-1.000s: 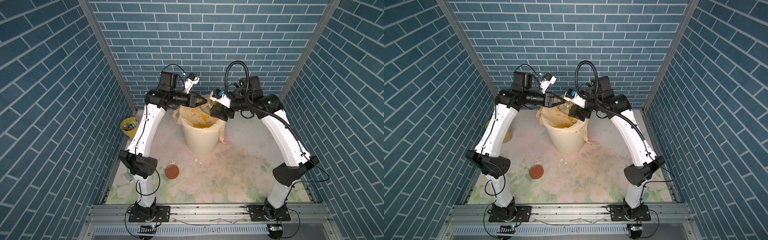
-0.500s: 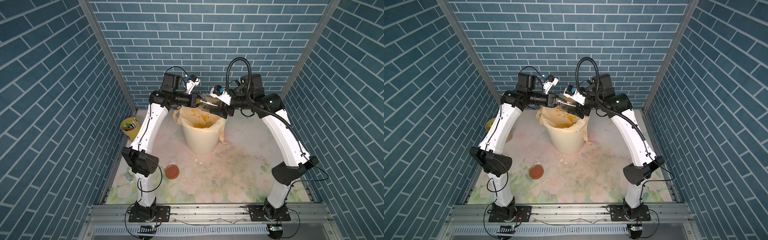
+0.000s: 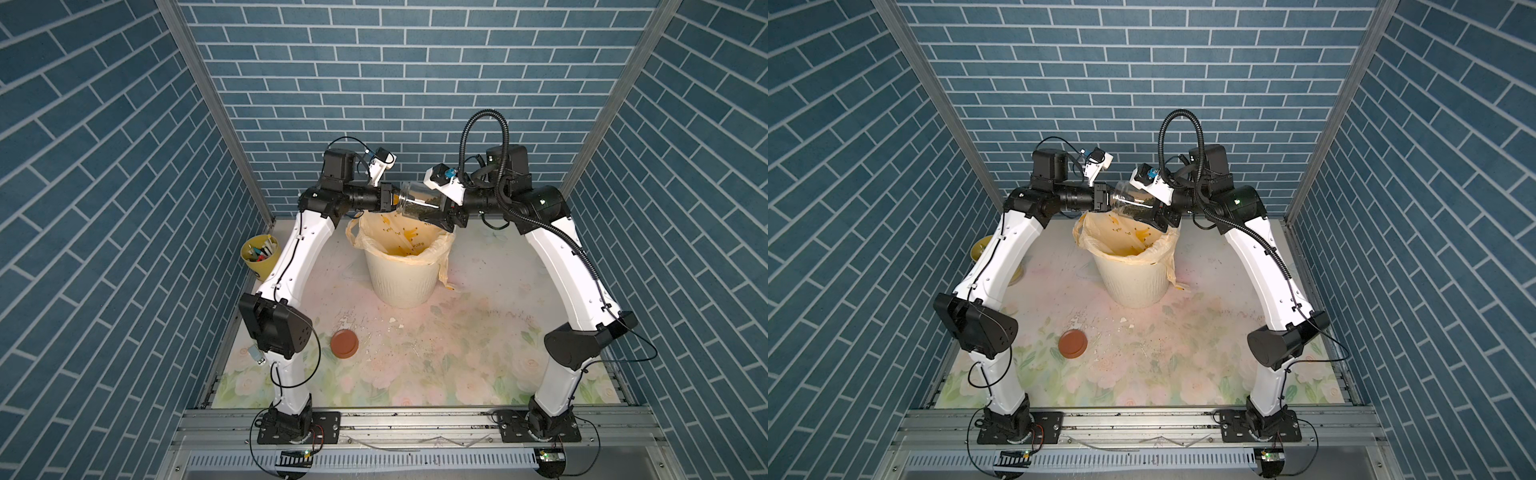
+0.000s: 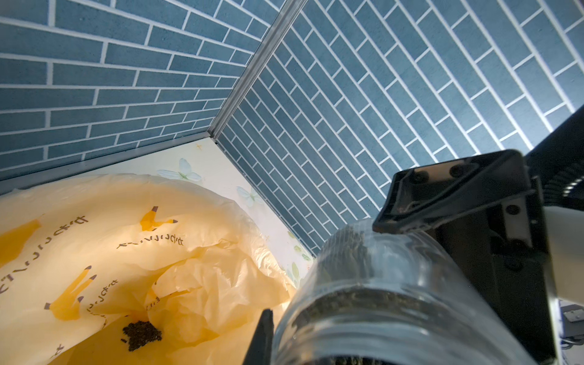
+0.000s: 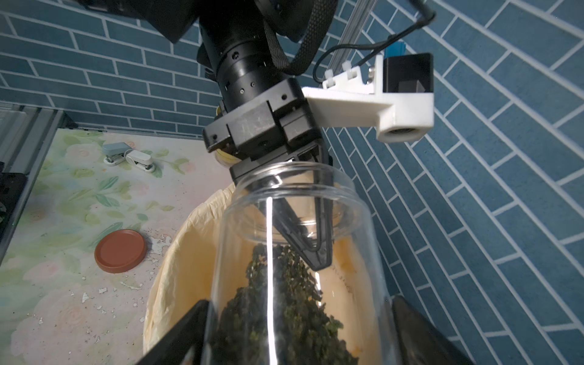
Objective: Empty moldy tea leaves from jars
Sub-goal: Pour the moldy tea leaves from the jar into the trash bin.
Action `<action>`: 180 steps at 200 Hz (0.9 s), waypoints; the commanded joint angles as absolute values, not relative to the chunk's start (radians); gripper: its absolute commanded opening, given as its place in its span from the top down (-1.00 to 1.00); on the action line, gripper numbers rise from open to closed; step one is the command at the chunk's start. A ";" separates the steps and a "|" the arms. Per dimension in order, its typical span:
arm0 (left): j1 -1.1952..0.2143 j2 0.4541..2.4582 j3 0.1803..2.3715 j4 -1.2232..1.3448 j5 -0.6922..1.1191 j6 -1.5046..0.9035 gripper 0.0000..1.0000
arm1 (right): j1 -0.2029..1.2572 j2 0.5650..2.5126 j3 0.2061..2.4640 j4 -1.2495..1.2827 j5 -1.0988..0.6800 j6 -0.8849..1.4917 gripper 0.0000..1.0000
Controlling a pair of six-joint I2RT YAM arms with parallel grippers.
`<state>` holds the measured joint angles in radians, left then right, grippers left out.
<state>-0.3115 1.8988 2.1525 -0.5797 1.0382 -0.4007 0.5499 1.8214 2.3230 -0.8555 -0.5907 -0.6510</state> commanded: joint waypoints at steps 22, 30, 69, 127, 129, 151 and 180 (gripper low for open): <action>-0.325 1.792 2.149 -0.416 1.162 -0.484 1.00 | 0.515 1.799 2.251 -0.743 -0.733 -0.493 -0.25; -0.324 1.787 2.145 -0.412 1.161 -0.485 1.00 | 0.509 1.798 2.245 -0.735 -0.739 -0.472 -0.51; -0.322 1.778 2.135 -0.395 1.162 -0.485 1.00 | 0.481 1.755 2.142 -0.615 -0.765 -0.361 -0.97; -0.319 1.777 2.125 -0.376 1.161 -0.489 1.00 | 0.435 1.719 2.021 -0.442 -0.825 -0.205 -0.97; -0.318 1.776 2.123 -0.375 1.161 -0.489 1.00 | 0.434 1.716 2.015 -0.434 -0.828 -0.199 -0.98; -0.313 1.767 2.096 -0.353 1.161 -0.491 1.00 | 0.412 1.675 1.924 -0.312 -0.860 -0.121 -0.97; -0.302 1.748 2.036 -0.276 1.164 -0.525 1.00 | 0.374 1.622 1.818 -0.141 -0.928 -0.005 -0.97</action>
